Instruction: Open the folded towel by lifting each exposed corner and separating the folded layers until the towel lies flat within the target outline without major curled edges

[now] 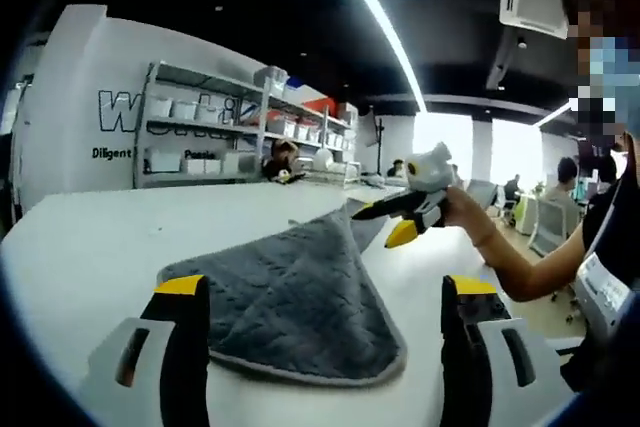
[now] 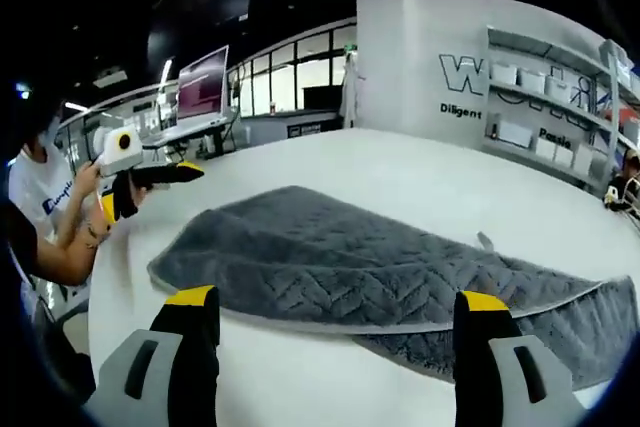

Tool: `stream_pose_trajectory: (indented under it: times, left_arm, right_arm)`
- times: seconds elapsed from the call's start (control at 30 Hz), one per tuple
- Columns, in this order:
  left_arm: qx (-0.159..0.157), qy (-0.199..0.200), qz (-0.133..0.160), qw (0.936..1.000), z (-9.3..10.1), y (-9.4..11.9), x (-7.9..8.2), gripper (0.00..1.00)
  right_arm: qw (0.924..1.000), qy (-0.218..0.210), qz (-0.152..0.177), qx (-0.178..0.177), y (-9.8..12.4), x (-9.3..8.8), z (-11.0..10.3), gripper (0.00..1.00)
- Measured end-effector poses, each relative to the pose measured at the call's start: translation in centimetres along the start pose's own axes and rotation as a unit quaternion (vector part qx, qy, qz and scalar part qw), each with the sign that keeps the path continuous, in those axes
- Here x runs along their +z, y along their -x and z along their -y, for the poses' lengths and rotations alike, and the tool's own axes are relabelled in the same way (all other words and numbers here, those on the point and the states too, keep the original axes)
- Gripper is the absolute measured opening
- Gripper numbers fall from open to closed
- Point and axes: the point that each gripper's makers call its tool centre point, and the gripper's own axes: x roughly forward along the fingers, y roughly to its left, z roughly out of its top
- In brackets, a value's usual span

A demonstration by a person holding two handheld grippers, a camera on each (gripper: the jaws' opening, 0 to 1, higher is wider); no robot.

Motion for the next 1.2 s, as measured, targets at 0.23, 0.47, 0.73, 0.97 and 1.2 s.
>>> stream_pose_trajectory:
  times: [0.23,0.47,0.73,0.97,1.2]
  left_arm:
    - [0.000,-0.023,-0.003,0.9997,0.5,0.3,0.1,0.92]
    - [-0.022,-0.009,0.022,0.9995,1.3,0.6,1.1,0.95]
    - [-0.023,-0.022,0.010,0.9994,1.8,0.7,0.7,0.97]
    - [-0.027,-0.027,0.011,0.9992,2.2,0.7,0.8,0.96]
    - [-0.027,-0.034,0.012,0.9990,2.5,0.9,0.9,0.96]
  right_arm:
    - [0.9974,-0.038,0.000,-0.061,1.4,-0.5,5.0,0.95]
    - [0.9918,-0.074,0.012,-0.103,3.0,-0.7,9.6,0.94]
    - [0.9655,-0.141,0.059,-0.211,6.1,-0.3,19.3,0.73]
    - [0.9456,-0.189,0.062,-0.258,6.6,-1.4,24.9,0.57]
    - [0.9297,-0.251,0.056,-0.264,5.1,-3.0,27.5,0.46]
